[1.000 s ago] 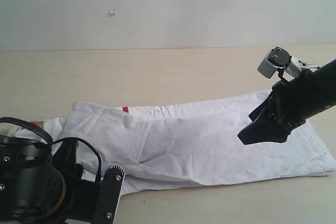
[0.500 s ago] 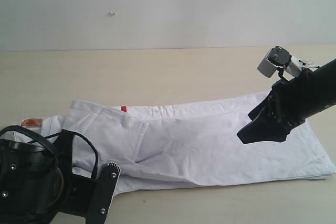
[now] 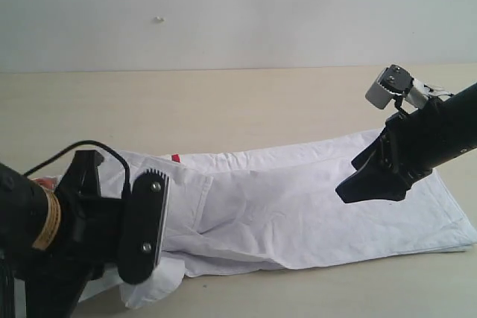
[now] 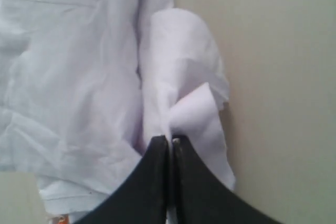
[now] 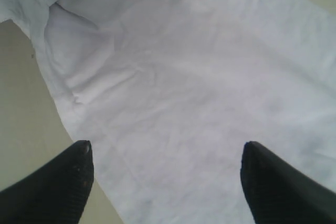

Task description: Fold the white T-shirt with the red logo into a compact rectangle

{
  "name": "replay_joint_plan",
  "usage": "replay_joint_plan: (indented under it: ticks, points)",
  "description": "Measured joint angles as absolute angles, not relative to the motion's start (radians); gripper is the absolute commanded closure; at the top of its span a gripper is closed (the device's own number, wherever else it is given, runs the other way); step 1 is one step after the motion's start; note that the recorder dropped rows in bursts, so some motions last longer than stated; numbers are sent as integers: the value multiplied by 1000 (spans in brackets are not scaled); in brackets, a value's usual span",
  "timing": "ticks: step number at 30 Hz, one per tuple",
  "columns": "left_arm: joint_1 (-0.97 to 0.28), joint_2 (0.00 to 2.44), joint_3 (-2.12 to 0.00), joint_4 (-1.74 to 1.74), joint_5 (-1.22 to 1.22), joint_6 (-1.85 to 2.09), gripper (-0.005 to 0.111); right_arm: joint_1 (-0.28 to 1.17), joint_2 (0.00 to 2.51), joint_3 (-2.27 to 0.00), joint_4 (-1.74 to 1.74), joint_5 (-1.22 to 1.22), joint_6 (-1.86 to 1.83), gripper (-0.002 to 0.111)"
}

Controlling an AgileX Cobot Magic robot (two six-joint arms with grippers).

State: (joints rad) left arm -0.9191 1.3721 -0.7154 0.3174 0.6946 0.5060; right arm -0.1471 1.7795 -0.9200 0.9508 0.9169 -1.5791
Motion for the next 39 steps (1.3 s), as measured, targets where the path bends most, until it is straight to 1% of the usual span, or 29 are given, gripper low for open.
replay_joint_plan:
  ticks: [4,8,10,12,16,19,20,22,27,28,30,35,37,39]
  points:
    - [-805,1360,-729,287,643,517,107,-147,1779,-920,955,923,-1579,34]
    - [-674,1381,-730,271,518,517,107,-147,1779,-920,957,926,-1579,34]
    - [-624,1403,-730,261,438,515,103,-147,1779,-920,958,926,-1579,34]
    - [-583,1434,-730,254,354,505,93,-147,1779,-920,958,926,-1579,34]
    - [-530,1503,-732,249,219,497,65,-147,1779,-920,958,927,-1579,34]
    - [-510,1543,-732,253,176,497,51,-147,1779,-920,958,927,-1581,34]
    - [-502,1552,-732,253,165,497,50,-147,1779,-920,958,927,-1581,34]
    - [-488,1562,-732,253,150,497,51,-147,1779,-920,958,927,-1582,34]
    - [-456,1549,-732,255,143,497,63,-147,1779,-920,958,927,-1582,34]
    - [-454,1535,-732,257,151,497,63,-147,1779,-920,958,927,-1582,34]
    - [-452,1514,-732,257,175,496,59,-147,1779,-920,958,927,-1582,34]
    - [-472,1457,-732,257,308,499,44,-147,1779,-920,958,925,-1582,34]
    - [-495,1452,-732,257,388,514,40,-147,1779,-920,958,925,-1582,34]
    - [-526,1452,-730,257,452,543,39,-147,1779,-920,958,923,-1582,34]
